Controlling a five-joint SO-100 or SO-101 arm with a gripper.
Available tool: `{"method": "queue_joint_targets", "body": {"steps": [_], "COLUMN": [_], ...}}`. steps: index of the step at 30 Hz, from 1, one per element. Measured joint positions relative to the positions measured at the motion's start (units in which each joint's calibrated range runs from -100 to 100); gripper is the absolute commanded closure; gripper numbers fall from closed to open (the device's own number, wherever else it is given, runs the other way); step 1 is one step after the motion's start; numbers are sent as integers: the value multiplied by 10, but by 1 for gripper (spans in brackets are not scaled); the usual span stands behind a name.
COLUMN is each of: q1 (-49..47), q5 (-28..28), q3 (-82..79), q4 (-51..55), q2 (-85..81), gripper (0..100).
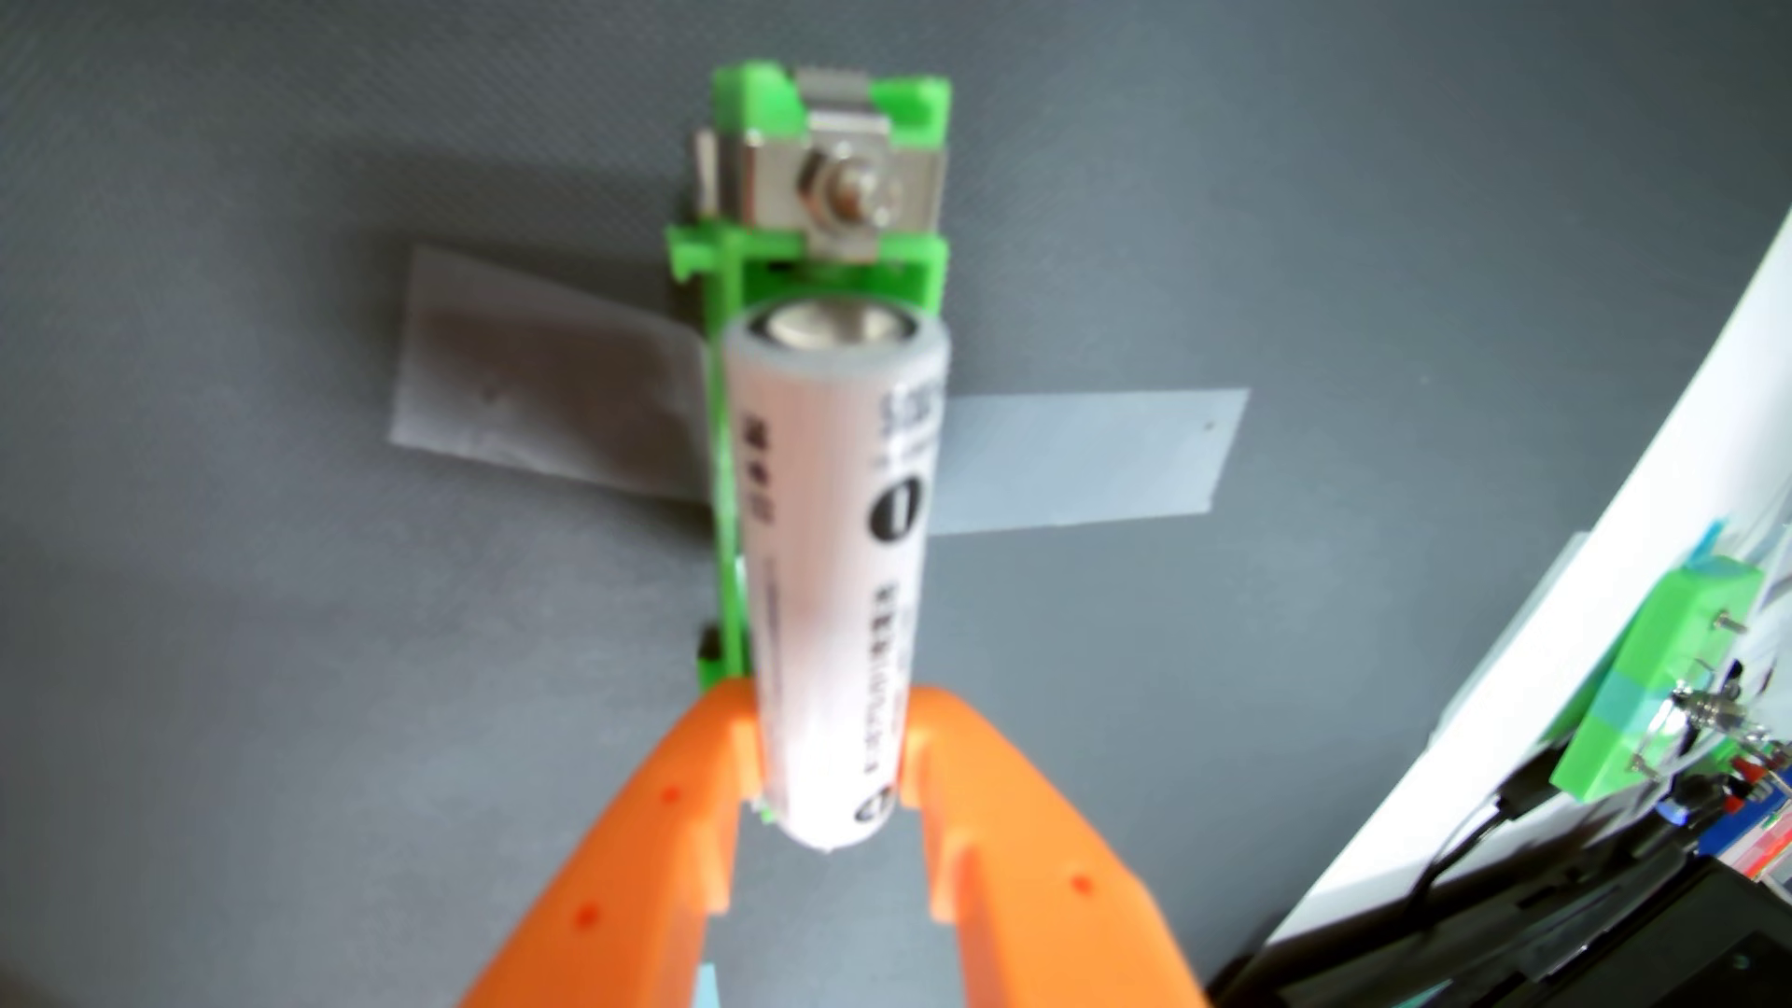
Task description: Insert Battery
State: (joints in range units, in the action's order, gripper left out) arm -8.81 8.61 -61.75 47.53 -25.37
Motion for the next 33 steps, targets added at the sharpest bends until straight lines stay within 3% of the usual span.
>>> {"method": "queue_joint_targets", "body": {"steps": [33], "q1": [0], "q5": [0], "q3": [-17], "q4": [-1], "q2": [-3], "gripper": [99]}}
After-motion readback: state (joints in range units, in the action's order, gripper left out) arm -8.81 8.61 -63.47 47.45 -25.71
